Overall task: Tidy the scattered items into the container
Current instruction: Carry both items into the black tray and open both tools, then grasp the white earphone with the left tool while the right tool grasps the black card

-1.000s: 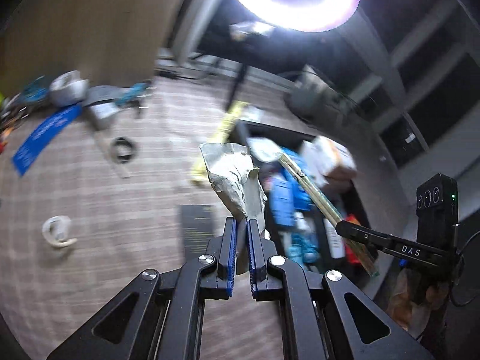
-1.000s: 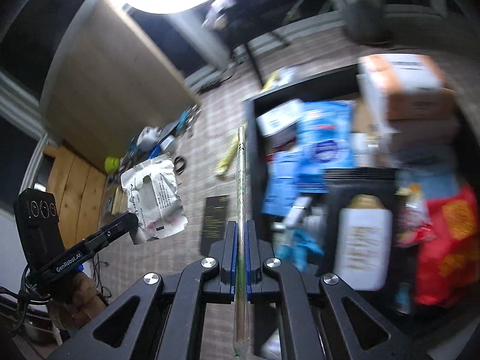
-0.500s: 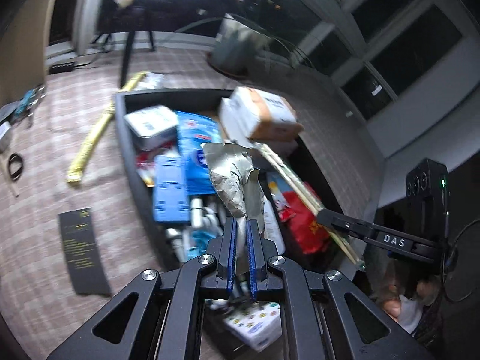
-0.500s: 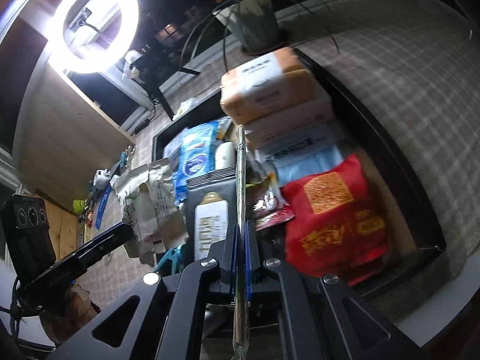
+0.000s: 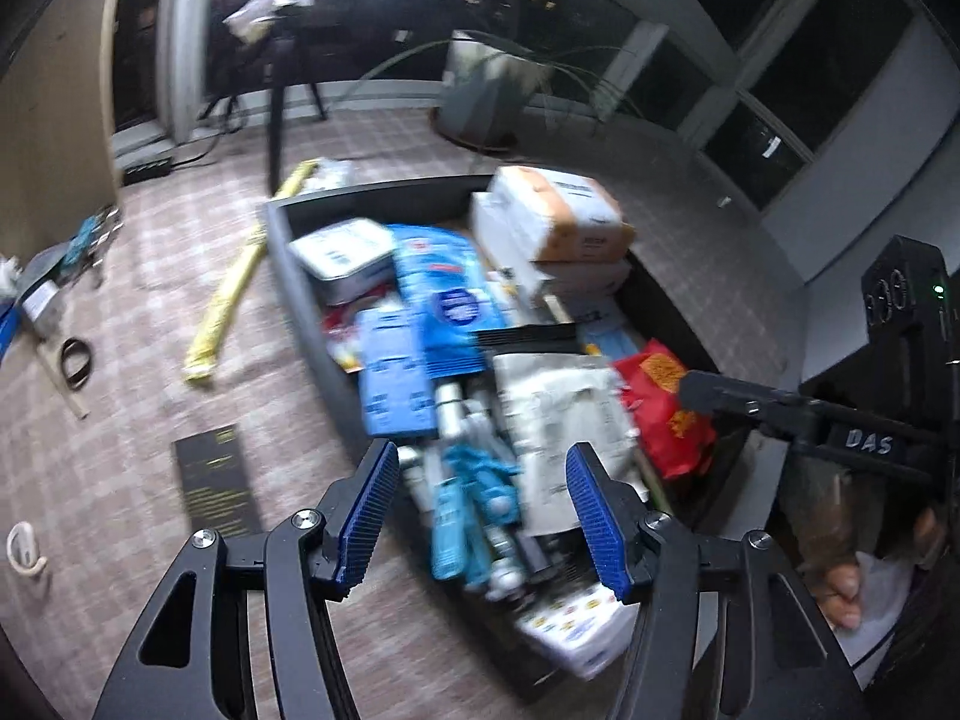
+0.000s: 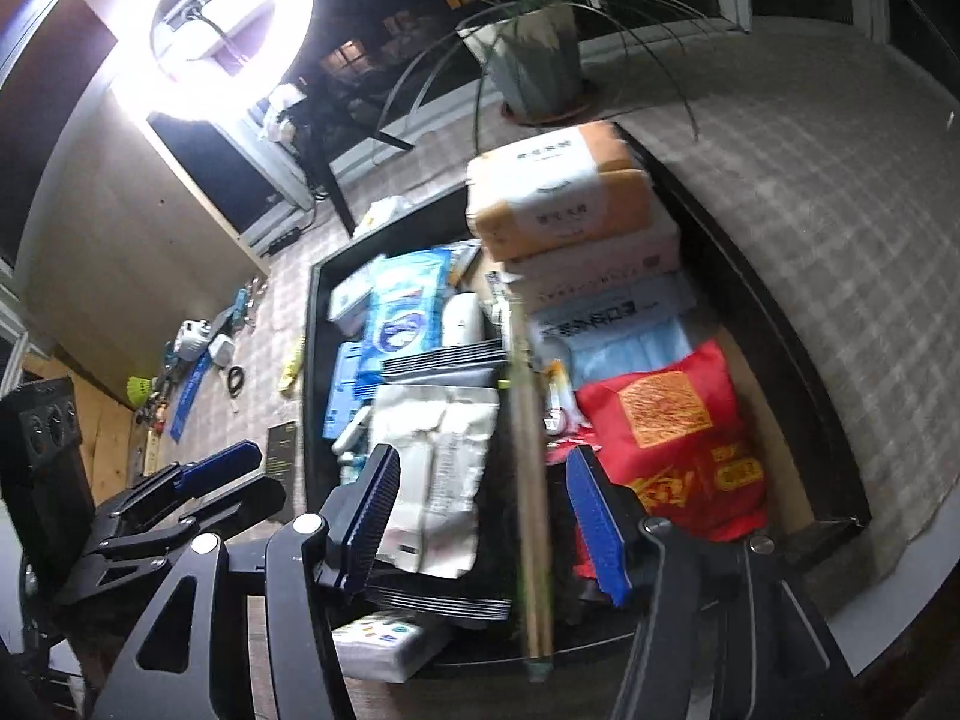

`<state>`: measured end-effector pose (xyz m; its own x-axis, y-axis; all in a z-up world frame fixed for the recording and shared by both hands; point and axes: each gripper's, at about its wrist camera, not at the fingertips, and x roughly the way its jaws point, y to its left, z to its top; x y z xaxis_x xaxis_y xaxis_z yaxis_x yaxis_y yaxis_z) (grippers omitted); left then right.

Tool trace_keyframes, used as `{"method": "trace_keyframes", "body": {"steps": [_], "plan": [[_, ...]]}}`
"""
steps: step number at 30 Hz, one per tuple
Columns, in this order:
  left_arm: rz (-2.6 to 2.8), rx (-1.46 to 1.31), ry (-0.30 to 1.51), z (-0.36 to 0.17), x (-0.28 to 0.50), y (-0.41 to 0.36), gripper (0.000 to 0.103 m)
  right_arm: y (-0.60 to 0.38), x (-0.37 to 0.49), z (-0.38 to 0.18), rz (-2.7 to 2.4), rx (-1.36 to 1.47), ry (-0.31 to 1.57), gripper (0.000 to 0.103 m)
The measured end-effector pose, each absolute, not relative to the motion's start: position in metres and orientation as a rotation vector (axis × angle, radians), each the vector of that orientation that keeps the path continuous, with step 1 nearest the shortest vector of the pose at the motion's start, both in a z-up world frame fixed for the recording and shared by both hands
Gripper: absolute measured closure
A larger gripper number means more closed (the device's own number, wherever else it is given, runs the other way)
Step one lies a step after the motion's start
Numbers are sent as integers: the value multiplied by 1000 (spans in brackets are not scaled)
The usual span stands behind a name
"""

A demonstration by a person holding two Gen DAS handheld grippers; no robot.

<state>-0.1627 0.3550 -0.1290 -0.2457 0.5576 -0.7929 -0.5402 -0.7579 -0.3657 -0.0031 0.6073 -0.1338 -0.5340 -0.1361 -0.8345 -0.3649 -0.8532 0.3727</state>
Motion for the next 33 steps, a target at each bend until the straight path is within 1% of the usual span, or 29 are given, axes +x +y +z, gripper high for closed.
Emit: {"method": "trace_keyframes", "body": {"steps": [4,7,16,18,22,25,29,33], "plan": [[2101,-1342,-31,-138,-173,309,41,591,-15,-129,2554,-1465,828,49],[2143,-1378,-53,-148,-179,272,41,570,-27,-125,2603,-1503,818,49],[2321,-1480,-120,-167,-196,167,41,479,-85,-129,2720,-1701,665,49],[2354,-1492,-126,-167,-198,149,41,459,-101,-135,2707,-1764,622,48],[2376,-1569,-176,-177,-209,108,41,430,-128,-154,2648,-1868,632,43],[2398,-1627,-197,-187,-218,83,41,413,-147,-171,2555,-1922,539,42],[2410,-1679,-190,-199,-229,67,41,397,-166,-192,2451,-1995,429,41],[2395,-1714,-149,-211,-240,66,36,391,-180,-210,2357,-2025,372,41]]}}
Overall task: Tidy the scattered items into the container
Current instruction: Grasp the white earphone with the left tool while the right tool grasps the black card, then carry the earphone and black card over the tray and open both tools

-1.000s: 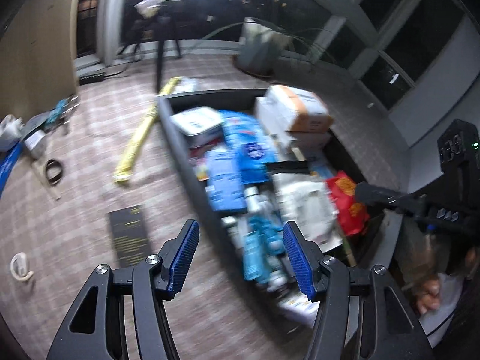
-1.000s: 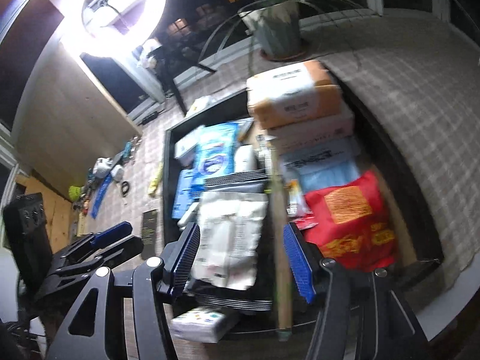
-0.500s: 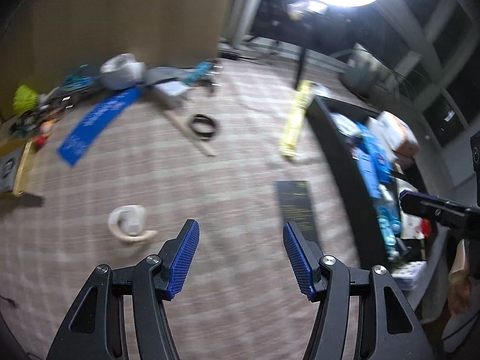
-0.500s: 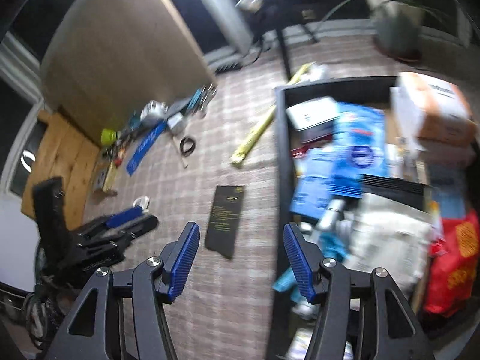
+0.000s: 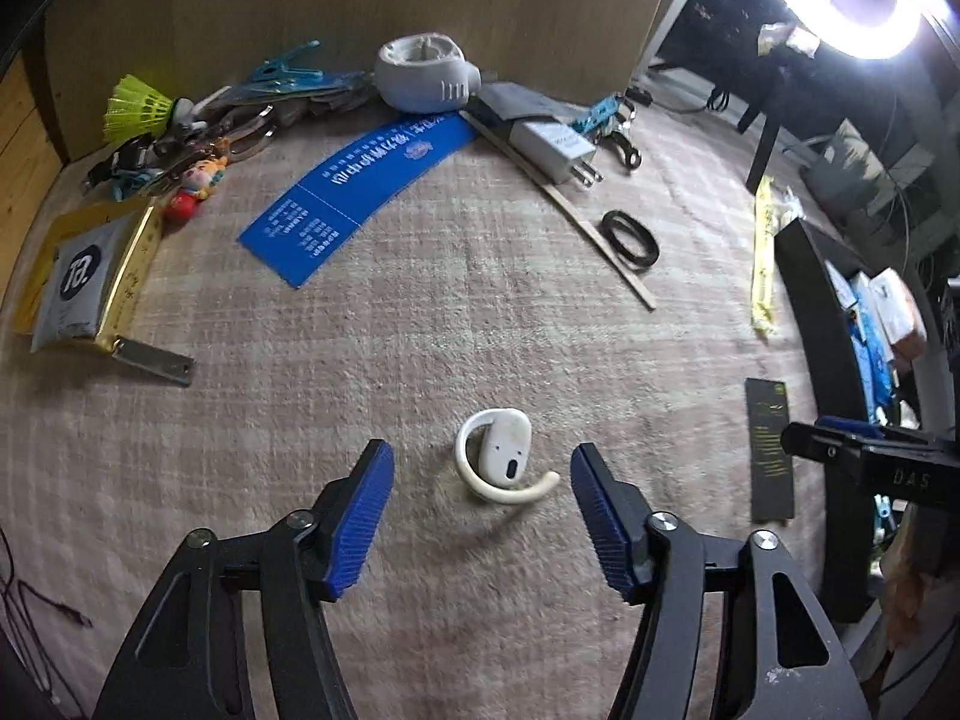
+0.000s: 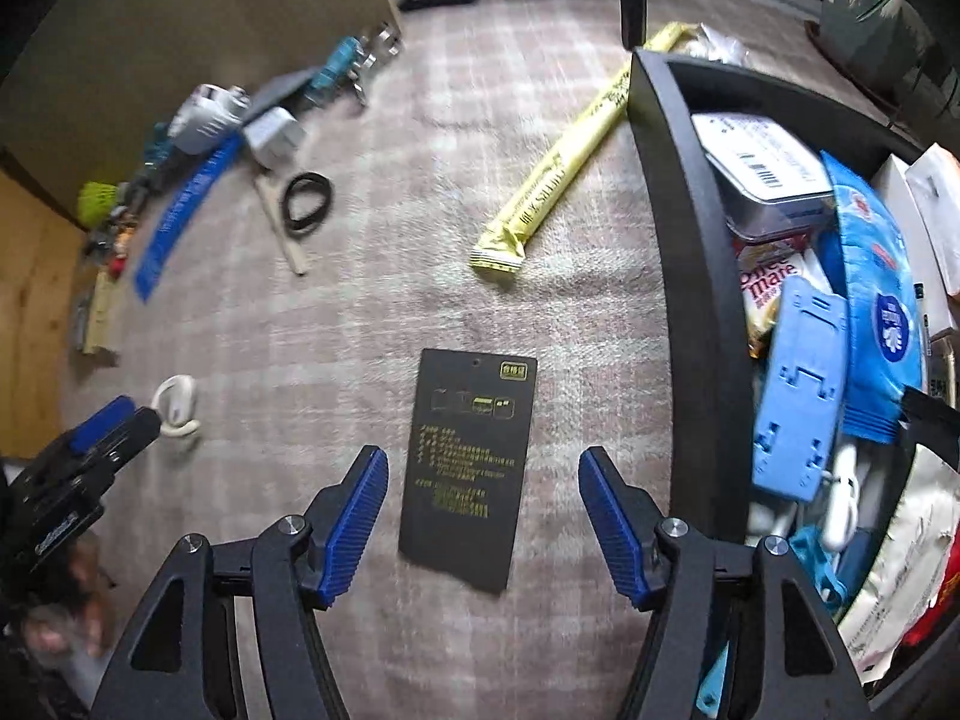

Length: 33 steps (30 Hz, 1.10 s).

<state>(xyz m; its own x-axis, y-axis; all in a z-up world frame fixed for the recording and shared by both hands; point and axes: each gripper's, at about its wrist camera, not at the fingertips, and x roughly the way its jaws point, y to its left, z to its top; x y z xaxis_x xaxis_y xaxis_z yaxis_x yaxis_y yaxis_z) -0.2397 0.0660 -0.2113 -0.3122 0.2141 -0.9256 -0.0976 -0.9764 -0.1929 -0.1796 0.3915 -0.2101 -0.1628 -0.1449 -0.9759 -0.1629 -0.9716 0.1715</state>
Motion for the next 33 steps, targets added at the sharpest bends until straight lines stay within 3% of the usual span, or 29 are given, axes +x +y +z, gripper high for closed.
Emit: {"method": "trace_keyframes", "body": {"steps": [14,16,19,22,27,31,33], "plan": [[2363,-1745,38,-231,-249,94,35,380,-190,-229,2281,-2042,264,41],[2374,-1747,69,-231,-248,95,39,380,-189,-229,2280,-2049,246,41],[2405,-1752,130,-230,-247,96,57,382,-186,-229,2284,-2065,222,42],[2419,-1754,121,-229,-246,95,68,381,-183,-229,2274,-2060,124,55],[2429,-1748,114,-226,-241,95,69,380,-179,-229,2289,-2078,99,56],[2421,-1743,69,-224,-236,90,70,389,-171,-223,2306,-2072,175,77],[2423,-1746,68,-223,-232,86,70,396,-161,-223,2310,-2086,211,80]]}}
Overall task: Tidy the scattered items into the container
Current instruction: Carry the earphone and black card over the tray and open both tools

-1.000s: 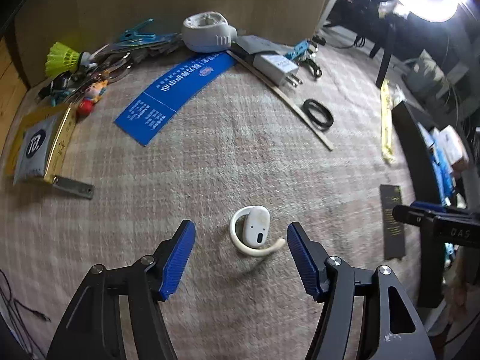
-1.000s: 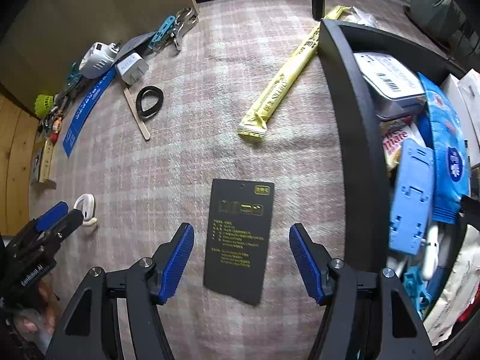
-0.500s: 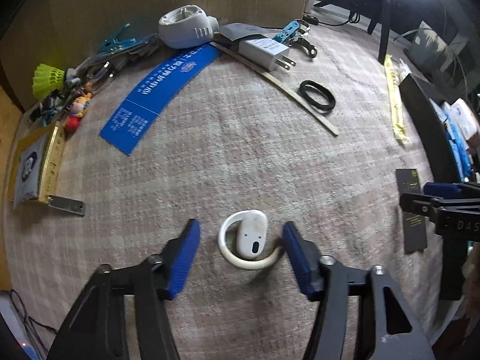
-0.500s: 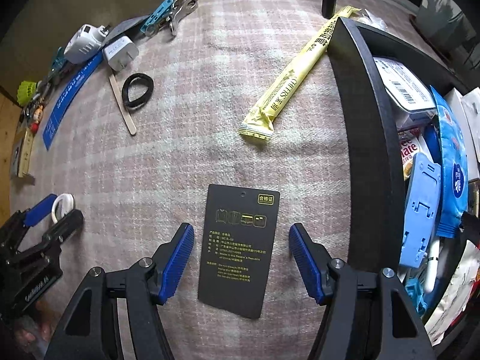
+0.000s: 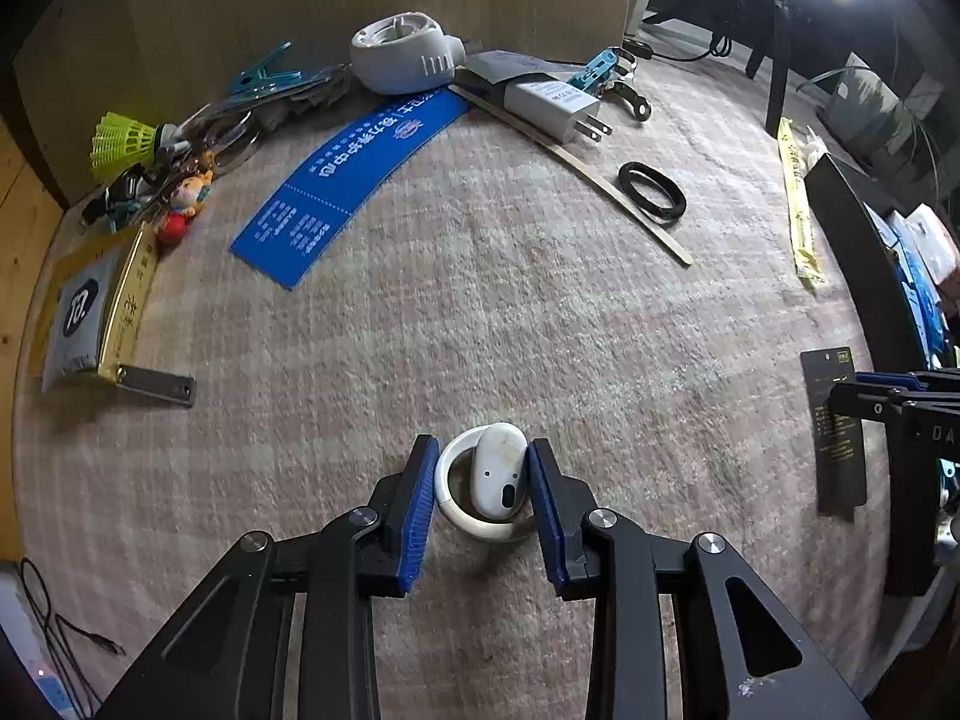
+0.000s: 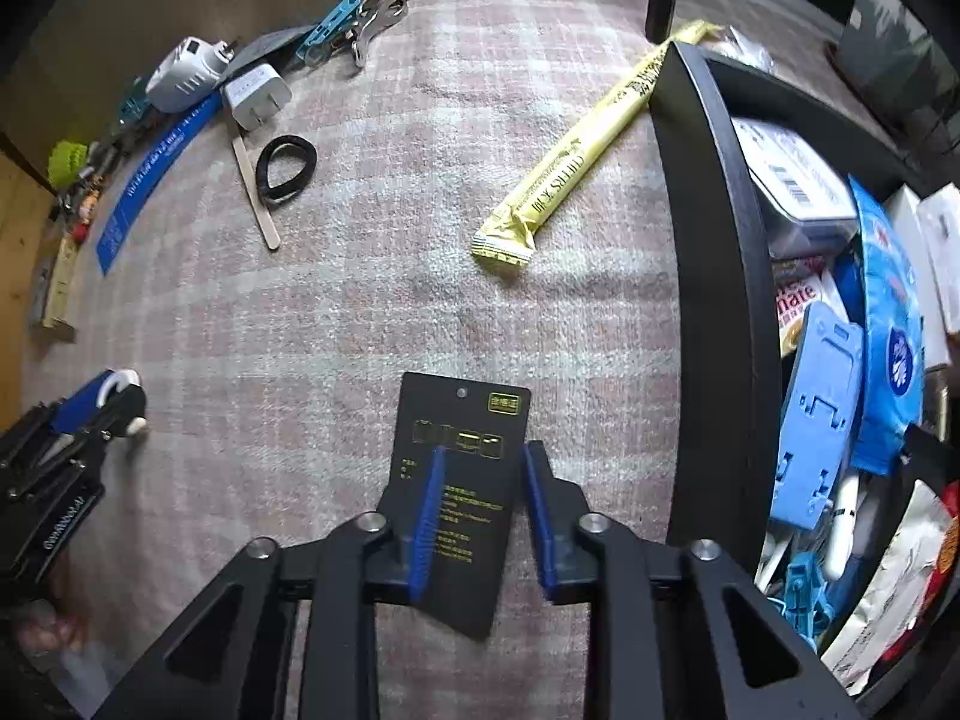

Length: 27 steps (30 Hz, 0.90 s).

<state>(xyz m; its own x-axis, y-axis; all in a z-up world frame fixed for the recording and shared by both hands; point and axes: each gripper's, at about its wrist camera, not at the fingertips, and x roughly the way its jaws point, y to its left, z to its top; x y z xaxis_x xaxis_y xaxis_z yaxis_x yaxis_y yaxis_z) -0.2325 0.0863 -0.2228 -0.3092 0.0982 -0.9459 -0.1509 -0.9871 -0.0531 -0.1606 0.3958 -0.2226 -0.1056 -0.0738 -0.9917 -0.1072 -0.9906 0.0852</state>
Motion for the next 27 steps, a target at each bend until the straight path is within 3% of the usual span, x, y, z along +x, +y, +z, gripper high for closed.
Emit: {"method": "trace_keyframes", "body": {"steps": [3,4,5,7,13,18,27], "plan": [[2430,-1747,63,-221,-229,82,70,399,-158,-225,2302,-2127,217,78],[2433,-1748,61,-221,-228,82,70,400,-157,-225,2286,-2123,206,70],[2435,-1751,59,-221,-227,81,70,402,-155,-224,2269,-2110,212,54],[2437,-1753,49,-223,-227,82,70,402,-154,-221,2289,-2081,231,42],[2440,-1746,36,-222,-220,79,70,380,-152,-229,2260,-2157,89,40],[2427,-1741,41,-222,-219,79,71,371,-140,-226,2290,-2140,11,54],[2428,-1711,21,-212,-214,79,71,390,-115,-217,2314,-2142,153,55]]}}
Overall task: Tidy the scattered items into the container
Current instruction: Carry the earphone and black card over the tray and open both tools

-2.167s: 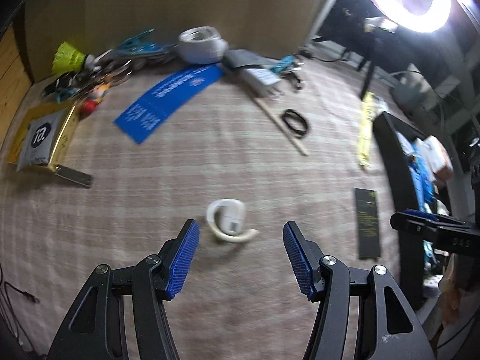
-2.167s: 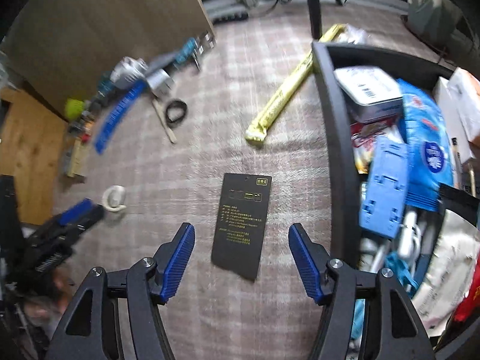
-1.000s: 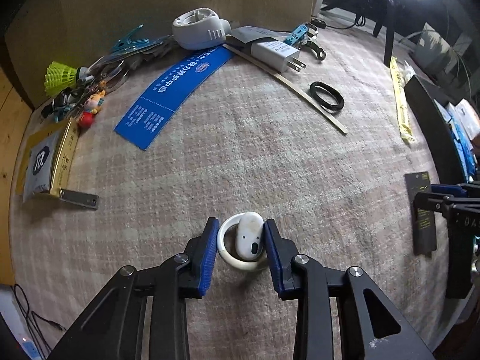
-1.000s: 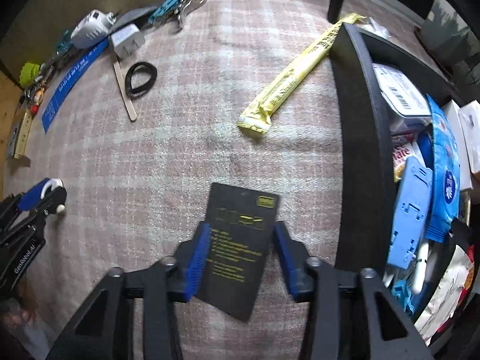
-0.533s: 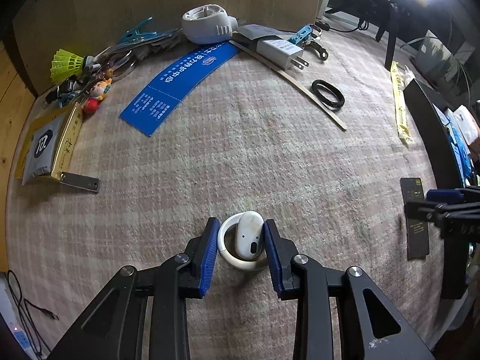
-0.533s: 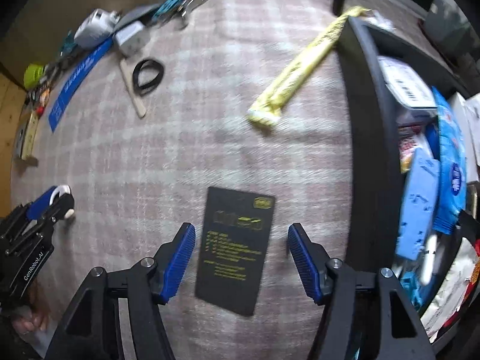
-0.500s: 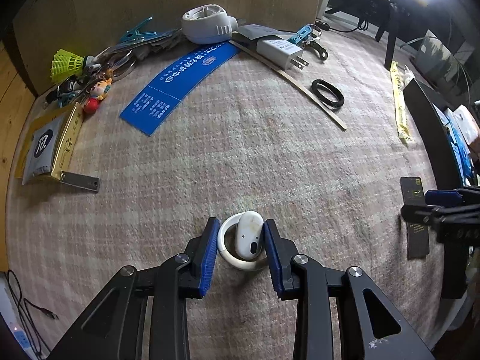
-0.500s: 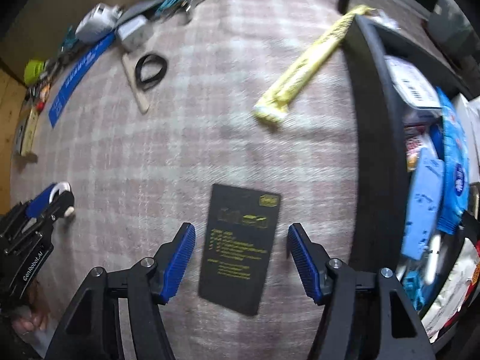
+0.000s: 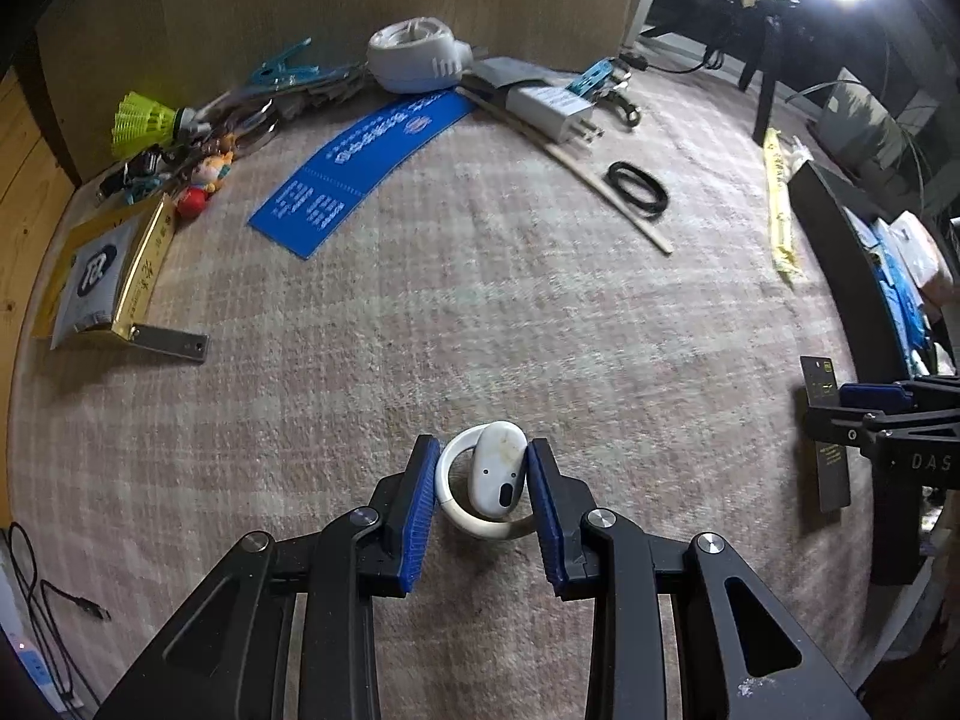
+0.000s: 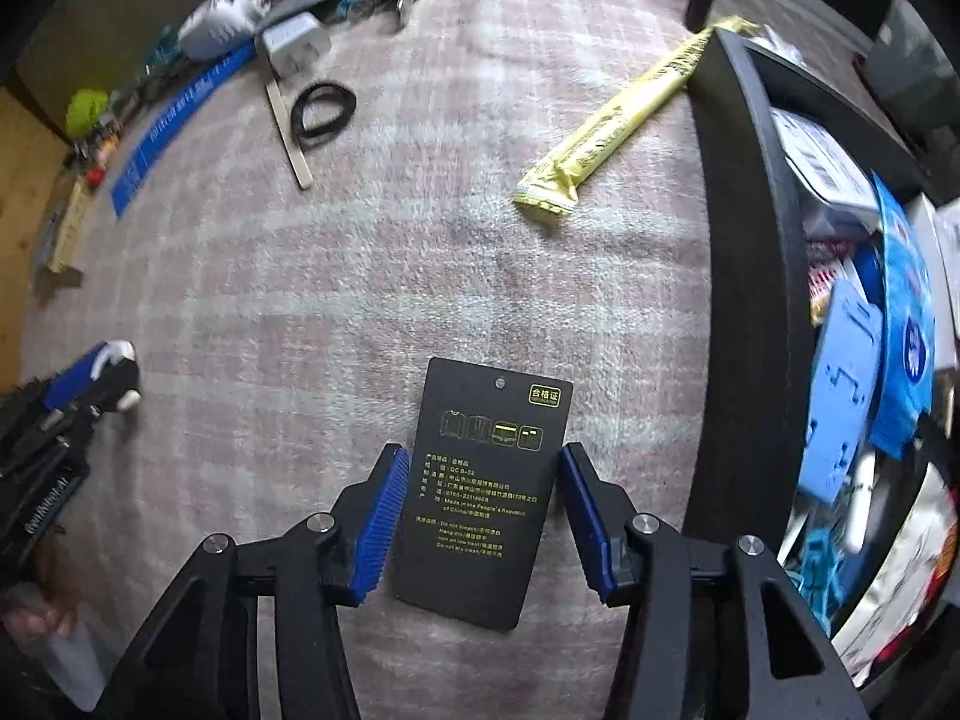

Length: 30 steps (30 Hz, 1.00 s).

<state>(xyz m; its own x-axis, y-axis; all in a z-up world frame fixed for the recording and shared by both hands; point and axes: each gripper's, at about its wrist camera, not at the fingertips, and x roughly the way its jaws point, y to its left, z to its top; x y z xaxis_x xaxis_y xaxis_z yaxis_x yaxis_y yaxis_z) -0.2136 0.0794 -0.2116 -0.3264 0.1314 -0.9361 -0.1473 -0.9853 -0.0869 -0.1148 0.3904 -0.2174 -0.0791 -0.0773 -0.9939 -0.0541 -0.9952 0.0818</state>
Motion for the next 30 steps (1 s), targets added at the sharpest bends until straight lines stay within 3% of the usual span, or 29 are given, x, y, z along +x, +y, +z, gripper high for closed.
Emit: {"method": "trace_keyframes", "body": {"steps": [9,16,30], "plan": [[2414,-1580,57,-168,-212,123,71,415,-104,-149,-2381,1931,-271,55],[2336,-1461,98,-135,-198,200,71,444,-127,-135,-2473,1861,-335,55],[2096,-1307,235,-110,-154,396,71,609,-56,-127,-2657,1956,-521,55]]}}
